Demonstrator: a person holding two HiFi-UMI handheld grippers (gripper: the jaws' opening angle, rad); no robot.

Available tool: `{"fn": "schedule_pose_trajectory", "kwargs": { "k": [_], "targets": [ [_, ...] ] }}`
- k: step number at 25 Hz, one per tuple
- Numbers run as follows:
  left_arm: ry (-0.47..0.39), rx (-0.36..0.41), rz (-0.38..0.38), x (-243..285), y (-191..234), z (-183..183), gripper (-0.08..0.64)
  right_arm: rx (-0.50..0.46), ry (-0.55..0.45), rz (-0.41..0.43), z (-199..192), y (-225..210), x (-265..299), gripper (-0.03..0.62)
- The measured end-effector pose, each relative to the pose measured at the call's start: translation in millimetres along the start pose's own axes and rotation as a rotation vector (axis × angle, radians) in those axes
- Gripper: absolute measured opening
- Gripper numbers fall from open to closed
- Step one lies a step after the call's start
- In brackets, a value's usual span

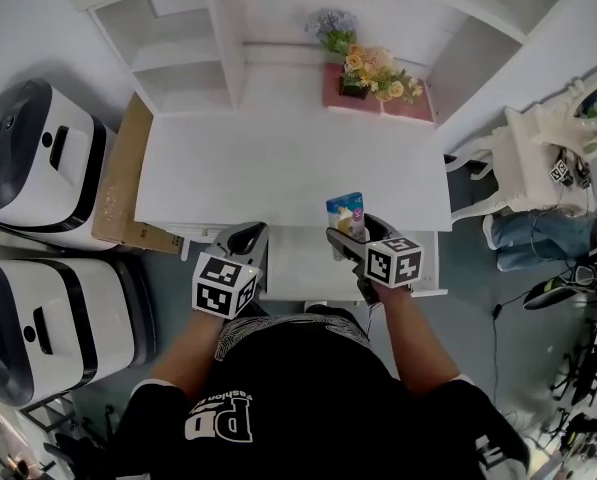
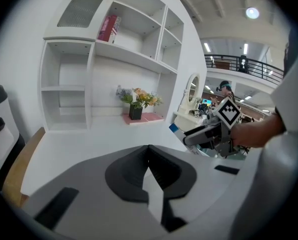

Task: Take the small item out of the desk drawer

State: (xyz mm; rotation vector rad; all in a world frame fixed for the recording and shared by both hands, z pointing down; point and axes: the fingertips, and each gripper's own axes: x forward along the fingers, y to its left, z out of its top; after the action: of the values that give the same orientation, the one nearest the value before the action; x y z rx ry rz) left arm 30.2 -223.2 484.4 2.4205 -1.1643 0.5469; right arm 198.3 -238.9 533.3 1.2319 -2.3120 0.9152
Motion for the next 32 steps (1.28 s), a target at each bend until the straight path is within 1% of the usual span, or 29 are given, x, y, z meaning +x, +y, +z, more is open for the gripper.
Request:
{"fn": "schedule_pose_trajectory", "kwargs": {
  "k": [4,9,21,32],
  "targets": [
    [-0.010,-0.010,-0.010,-1.1,16.1,2.4,0.014,0.006,0.015,-0.021,0.8,3.4,11.9,0.423],
    [-0.015,-0.020,-0.014,-4.0,43.2,2.1,0.014,0.000,0.017,-0.041,13.6,10.7,33.7,0.423],
    [-0.008,-0.013,-0.046,-7.0,79.8,7.6,0.014,-0.031,0.032,-0.077,39.1,23.7,61.9,0.423],
    [0.011,-0.036,-0.052,2.4,111.7,3.7,0.014,-0.026,0.067,-0.122,51.4,13.7,104.7,0.423]
  ]
}}
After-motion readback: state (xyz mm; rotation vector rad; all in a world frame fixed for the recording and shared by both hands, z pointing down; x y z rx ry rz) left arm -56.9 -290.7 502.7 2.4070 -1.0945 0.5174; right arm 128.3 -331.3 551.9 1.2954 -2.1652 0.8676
